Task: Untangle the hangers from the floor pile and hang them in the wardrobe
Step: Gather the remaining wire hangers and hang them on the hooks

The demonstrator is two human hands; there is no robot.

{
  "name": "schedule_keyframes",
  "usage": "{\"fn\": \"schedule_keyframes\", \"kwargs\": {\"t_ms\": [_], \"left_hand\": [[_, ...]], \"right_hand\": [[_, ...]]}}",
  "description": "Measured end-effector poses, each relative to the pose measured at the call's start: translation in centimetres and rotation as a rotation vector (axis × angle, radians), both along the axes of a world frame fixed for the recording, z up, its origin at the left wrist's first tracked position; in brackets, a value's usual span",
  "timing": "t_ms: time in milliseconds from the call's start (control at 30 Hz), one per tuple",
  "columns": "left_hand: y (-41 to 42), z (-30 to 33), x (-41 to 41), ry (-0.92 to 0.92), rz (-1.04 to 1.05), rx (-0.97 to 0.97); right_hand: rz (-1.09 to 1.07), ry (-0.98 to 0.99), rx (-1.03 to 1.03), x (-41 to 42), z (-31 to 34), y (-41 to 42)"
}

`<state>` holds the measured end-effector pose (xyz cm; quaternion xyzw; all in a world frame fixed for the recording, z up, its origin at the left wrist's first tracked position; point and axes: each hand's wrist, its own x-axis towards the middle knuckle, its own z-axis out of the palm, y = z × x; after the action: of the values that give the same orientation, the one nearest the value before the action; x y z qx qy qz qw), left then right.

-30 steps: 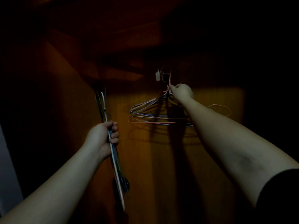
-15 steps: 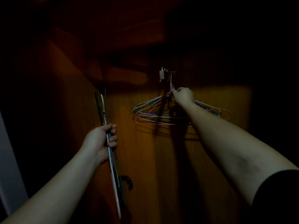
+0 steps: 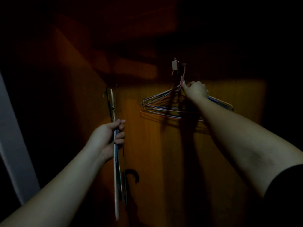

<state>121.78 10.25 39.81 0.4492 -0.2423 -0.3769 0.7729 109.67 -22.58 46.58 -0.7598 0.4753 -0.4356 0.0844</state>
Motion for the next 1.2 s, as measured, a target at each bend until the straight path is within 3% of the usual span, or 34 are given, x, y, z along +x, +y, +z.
{"fn": "schedule_keyframes", "kwargs": {"t_ms": [133,200,300,467,533,700,867,1200], "left_hand": [[1.4,-0.2,0.3,-0.003,-0.080,-0.012],[2.0,-0.3,0.6,0.003,-0.102,-0.013],[3.1,-0.7,0.9,-0.001,-0.132,0.003],[4.7,-1.5,1.1,-0.030,-0.169,0.049],[5.2,-1.8,1.2,-0.049,-0.199,0.071],[6.4,-2.5,1.5,-0.058,-0.292,0.104],[7.5,-2.9,2.2,-0.046,-0.318,0.098],[9.3,-2.7,3.0,-0.068,-0.345,0.084]], "right_hand": [[-0.027,-0.036,-0.015,-0.6,-0.2,1.2],[-0.010,-0.131,-0.120,-0.9,-0.5,2.7],[0.189,-0.220,-0.273,-0.1,-1.6,6.7],[0.683,0.115,-0.099,2.1,-5.2,15.7],[0.777,0.192,-0.047,3.0,-6.3,18.3],[0.740,0.025,-0.005,5.5,-7.3,20.4],[0.744,0.125,-0.065,6.1,-7.9,21.1],[0.848,0.048,-0.008,5.2,-7.5,22.7]]}}
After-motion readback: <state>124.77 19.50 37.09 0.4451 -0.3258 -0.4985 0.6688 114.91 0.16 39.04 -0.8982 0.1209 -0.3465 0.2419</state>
